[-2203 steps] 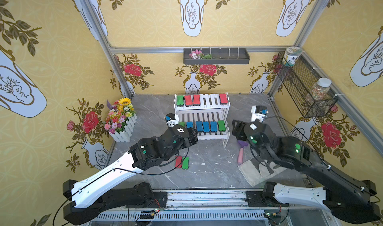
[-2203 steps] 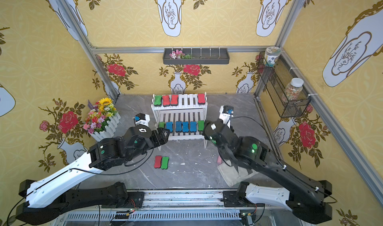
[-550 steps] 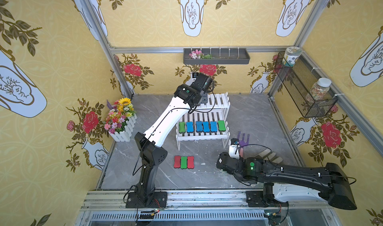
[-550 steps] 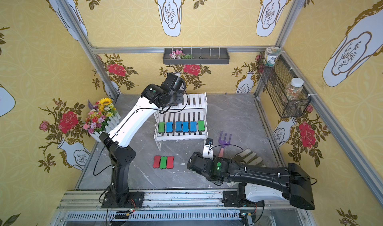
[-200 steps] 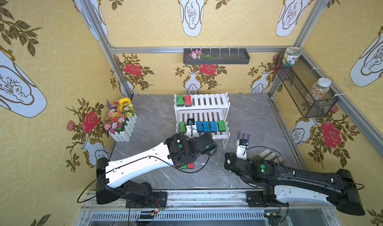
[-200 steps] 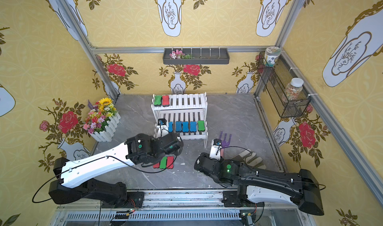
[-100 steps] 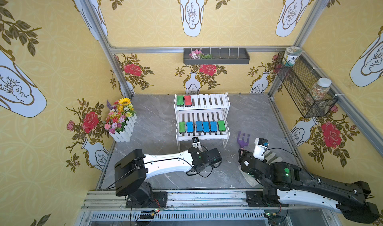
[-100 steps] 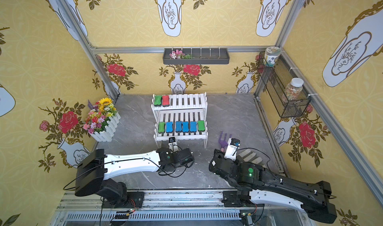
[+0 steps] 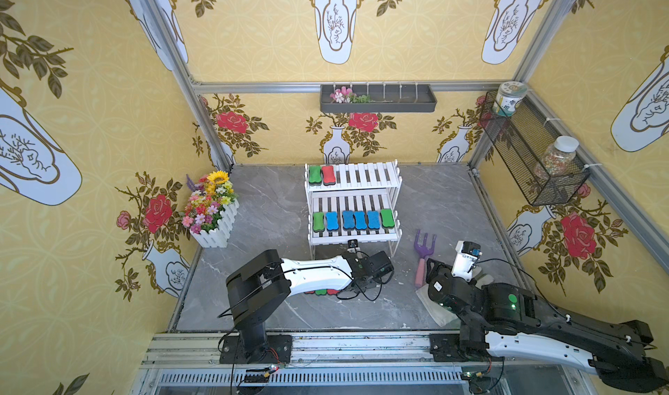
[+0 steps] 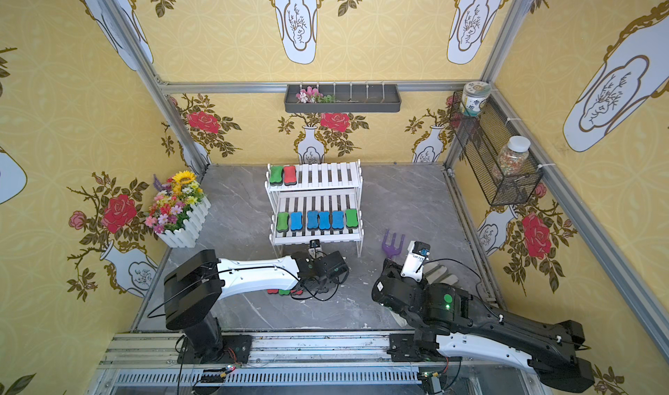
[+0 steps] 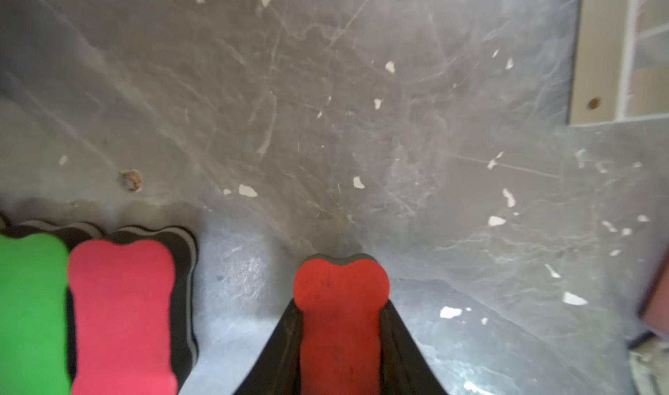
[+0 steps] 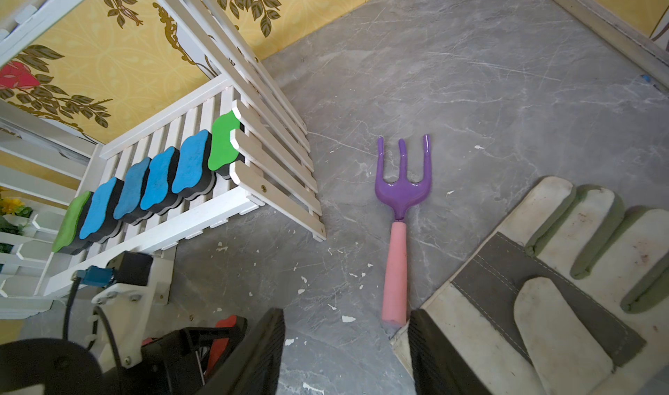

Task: Remove the whiteboard erasers from the shelf
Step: Place the whiteboard eraser at the center of the board.

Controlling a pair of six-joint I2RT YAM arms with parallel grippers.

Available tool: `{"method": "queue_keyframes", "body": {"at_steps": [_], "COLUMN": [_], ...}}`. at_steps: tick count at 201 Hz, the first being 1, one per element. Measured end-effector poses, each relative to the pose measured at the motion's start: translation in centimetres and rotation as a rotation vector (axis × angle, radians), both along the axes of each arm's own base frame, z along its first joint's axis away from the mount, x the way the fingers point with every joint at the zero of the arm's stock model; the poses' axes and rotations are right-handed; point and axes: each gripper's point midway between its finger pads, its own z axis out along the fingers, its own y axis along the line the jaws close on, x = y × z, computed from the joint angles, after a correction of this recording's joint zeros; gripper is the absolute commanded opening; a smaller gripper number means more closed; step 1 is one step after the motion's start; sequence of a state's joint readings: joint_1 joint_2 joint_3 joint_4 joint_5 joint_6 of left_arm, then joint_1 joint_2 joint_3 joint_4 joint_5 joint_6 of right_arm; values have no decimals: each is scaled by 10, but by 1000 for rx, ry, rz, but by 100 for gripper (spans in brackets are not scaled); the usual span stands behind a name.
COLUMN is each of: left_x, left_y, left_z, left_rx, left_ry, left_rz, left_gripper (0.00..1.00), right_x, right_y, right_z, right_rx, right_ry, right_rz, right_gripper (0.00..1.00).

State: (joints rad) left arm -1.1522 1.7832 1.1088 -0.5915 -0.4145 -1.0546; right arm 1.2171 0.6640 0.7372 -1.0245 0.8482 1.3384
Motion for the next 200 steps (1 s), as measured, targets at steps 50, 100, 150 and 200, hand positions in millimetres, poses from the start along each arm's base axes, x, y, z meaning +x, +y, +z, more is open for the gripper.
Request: {"method": "queue_keyframes", "body": {"at_steps": [50, 100, 150, 200], "left_x": [-5, -6, -19, -41], "left_y": [16, 20, -8, 5], "left_z": [-4, 5, 73, 168], "left_rx": [55, 63, -84, -321], "left_ry": [15, 5, -103, -212], "left_rz": [4, 2, -66, -88], "left_gripper": [56, 68, 75, 100], "right_x": [1, 0, -12, -21], "right_y": [0, 7, 19, 96], "right_z": [-1, -5, -29, -75], "right_rx": [-4, -11, -19, -52], "right_ry": [0, 28, 121, 291], "right_rz": [-9, 0, 65, 292], "right_gripper": [62, 66, 62, 61]}}
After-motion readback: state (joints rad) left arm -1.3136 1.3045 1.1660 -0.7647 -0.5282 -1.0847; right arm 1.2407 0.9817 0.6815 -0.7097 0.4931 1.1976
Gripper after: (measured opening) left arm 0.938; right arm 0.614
